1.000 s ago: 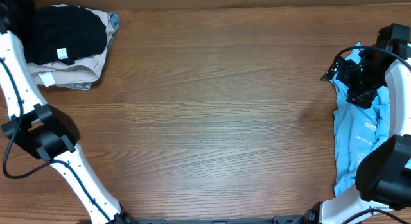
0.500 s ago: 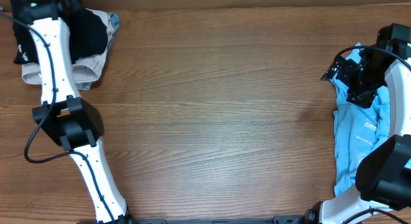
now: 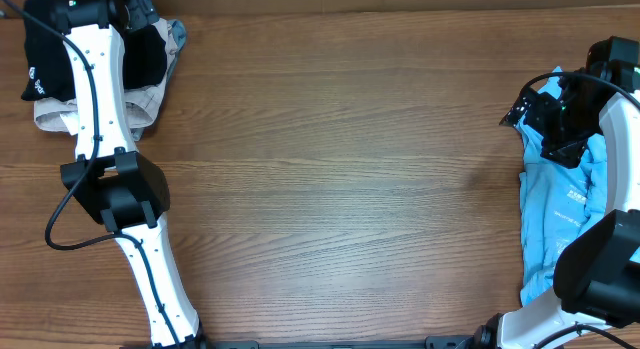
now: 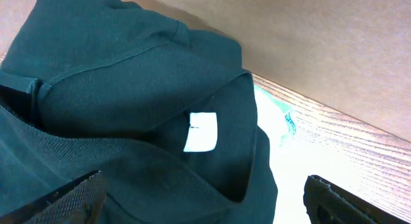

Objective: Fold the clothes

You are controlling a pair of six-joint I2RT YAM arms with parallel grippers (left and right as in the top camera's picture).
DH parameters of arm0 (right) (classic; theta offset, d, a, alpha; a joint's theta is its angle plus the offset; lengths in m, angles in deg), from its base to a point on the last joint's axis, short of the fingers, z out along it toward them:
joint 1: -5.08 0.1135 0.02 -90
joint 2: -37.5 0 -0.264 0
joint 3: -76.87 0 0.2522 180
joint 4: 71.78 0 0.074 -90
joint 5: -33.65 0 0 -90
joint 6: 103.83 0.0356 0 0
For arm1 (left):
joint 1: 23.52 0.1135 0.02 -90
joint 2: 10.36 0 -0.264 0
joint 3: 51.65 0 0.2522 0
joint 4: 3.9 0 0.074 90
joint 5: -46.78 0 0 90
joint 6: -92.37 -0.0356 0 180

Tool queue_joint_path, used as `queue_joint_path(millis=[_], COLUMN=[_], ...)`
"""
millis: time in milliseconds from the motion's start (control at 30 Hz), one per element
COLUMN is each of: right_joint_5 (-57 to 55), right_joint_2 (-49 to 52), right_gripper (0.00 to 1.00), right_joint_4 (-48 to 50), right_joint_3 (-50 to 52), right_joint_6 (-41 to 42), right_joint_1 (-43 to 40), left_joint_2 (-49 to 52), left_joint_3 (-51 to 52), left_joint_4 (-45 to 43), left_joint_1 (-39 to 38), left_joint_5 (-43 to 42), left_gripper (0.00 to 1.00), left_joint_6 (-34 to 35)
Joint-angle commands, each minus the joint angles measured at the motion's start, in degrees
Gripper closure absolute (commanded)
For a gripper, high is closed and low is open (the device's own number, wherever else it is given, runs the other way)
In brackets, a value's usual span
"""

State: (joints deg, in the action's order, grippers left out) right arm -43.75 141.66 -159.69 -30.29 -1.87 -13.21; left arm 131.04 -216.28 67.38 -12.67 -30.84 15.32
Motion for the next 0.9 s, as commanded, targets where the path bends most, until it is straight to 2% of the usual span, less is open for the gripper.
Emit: queue_joint_path(millis=[0, 200, 367, 633, 867], right_joint_5=[-0.6, -0.6, -0.6, -0.5, -0.5], right_joint_2=[-1.2, -1.2, -1.2, -1.2, -1.2], right_gripper=[0.0, 0.0, 0.0, 0.0, 0.0], right_joint_4=[0.3, 0.3, 0.3, 0.2, 0.1], right_joint_3=[-0.7, -0.7, -0.7, -0.7, -0.7], right_joint_6=[-0.5, -0.5, -0.5, -0.4, -0.4], right_joint_1=[0.3, 0.3, 0.3, 0.3, 0.3], left_joint_2=[-2.4, -7.5, -6.6, 0.6, 10.9], left_joint_3=[-3.1, -4.2, -3.7, -3.6, -3.6], left_joint_4=[0.9, 2.6, -1.4, -10.1, -11.1], left_joint_1=[-0.1, 1.6, 4.8, 8.6, 8.6], left_joint_5=[-0.2, -0.2, -0.3, -1.0, -6.9], left_gripper=[0.0, 0.0, 0.0, 0.0, 0.0], left_joint_6=[-2.3, -2.3, -1.6, -1.6, -4.0])
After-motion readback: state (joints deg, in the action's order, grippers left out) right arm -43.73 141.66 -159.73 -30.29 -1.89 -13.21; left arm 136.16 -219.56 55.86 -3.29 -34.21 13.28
